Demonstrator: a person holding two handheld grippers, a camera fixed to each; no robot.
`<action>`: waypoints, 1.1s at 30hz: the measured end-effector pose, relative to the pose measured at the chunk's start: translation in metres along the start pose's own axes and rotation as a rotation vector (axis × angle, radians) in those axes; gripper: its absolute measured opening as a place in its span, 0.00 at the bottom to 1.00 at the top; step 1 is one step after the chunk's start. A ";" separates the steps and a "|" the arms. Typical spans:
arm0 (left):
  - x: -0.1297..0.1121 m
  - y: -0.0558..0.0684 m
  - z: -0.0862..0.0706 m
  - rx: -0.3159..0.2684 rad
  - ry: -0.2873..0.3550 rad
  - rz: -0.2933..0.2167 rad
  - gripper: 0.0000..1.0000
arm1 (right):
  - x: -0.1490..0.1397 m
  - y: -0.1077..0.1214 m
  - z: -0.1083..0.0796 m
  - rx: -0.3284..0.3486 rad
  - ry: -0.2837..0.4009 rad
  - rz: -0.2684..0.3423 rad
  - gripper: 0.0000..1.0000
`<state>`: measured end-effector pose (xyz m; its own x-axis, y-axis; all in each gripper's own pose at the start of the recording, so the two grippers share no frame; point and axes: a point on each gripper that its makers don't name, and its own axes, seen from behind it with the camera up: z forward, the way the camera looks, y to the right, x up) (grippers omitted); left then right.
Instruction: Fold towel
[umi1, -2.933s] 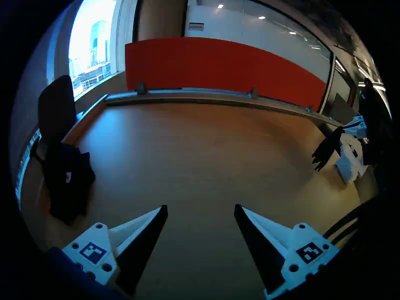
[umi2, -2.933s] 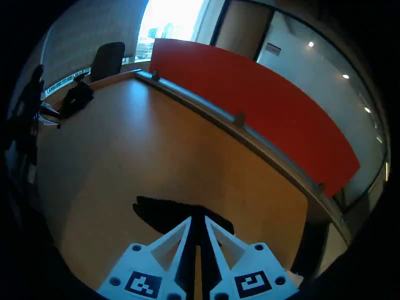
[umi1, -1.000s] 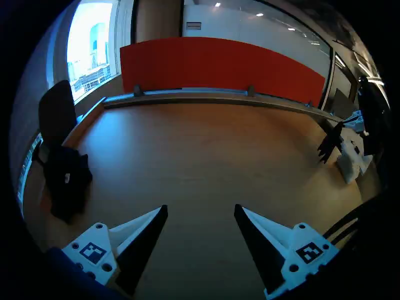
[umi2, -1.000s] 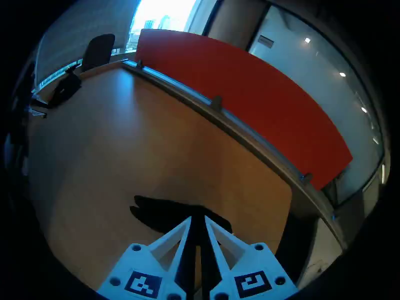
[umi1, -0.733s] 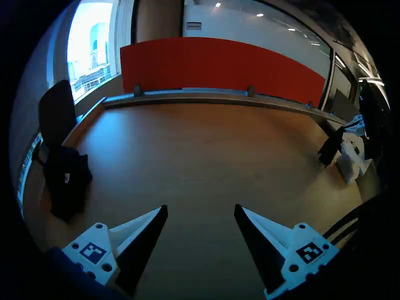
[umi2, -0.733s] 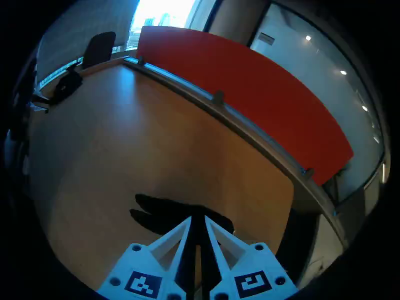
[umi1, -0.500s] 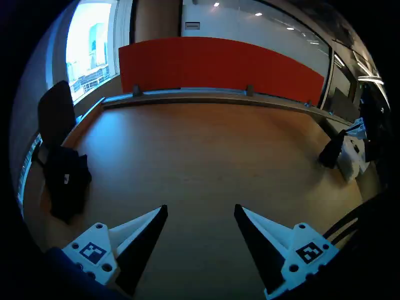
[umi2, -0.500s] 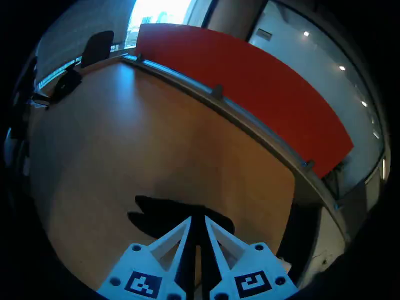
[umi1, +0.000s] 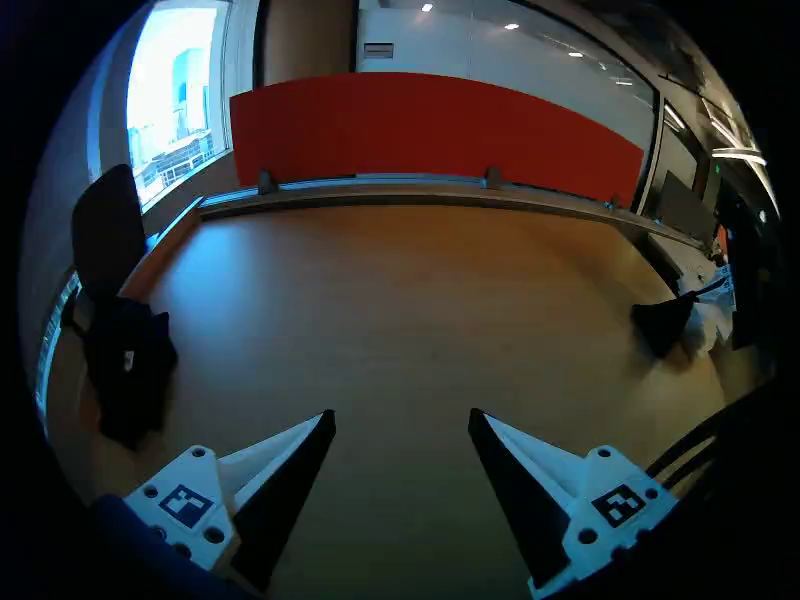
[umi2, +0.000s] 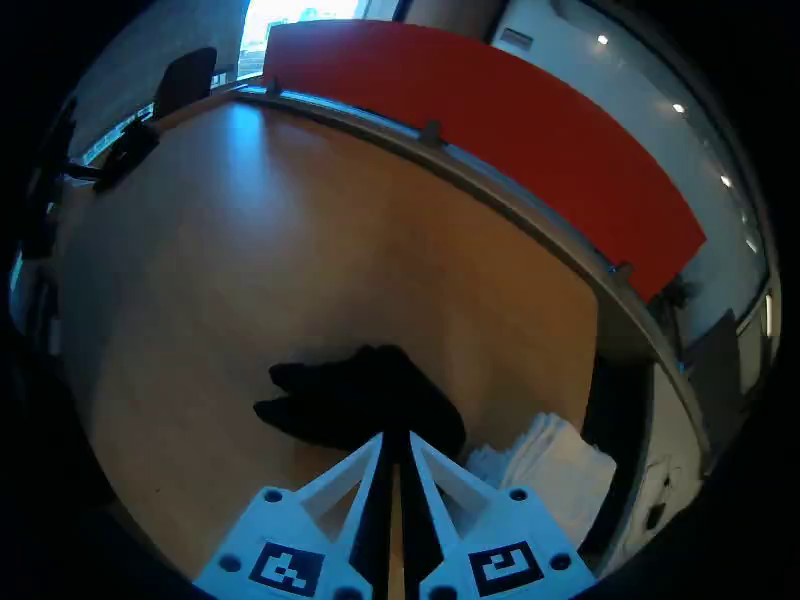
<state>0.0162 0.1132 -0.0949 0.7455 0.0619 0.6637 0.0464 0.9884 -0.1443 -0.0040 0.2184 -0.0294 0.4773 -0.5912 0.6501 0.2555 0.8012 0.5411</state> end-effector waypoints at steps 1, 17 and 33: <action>0.000 0.000 0.000 -0.001 0.000 0.001 1.00 | -0.005 -0.001 0.000 -0.001 -0.006 0.008 0.05; -0.003 0.004 0.002 -0.004 -0.010 0.020 1.00 | -0.097 -0.007 0.011 -0.024 -0.145 0.090 0.05; -0.010 0.003 0.002 0.004 -0.023 0.023 1.00 | -0.148 -0.011 0.027 -0.056 -0.227 0.171 0.05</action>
<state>0.0079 0.1161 -0.1008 0.7311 0.0882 0.6766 0.0265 0.9872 -0.1573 -0.1001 0.2952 -0.1172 0.3185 -0.4474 0.8357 0.2365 0.8913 0.3870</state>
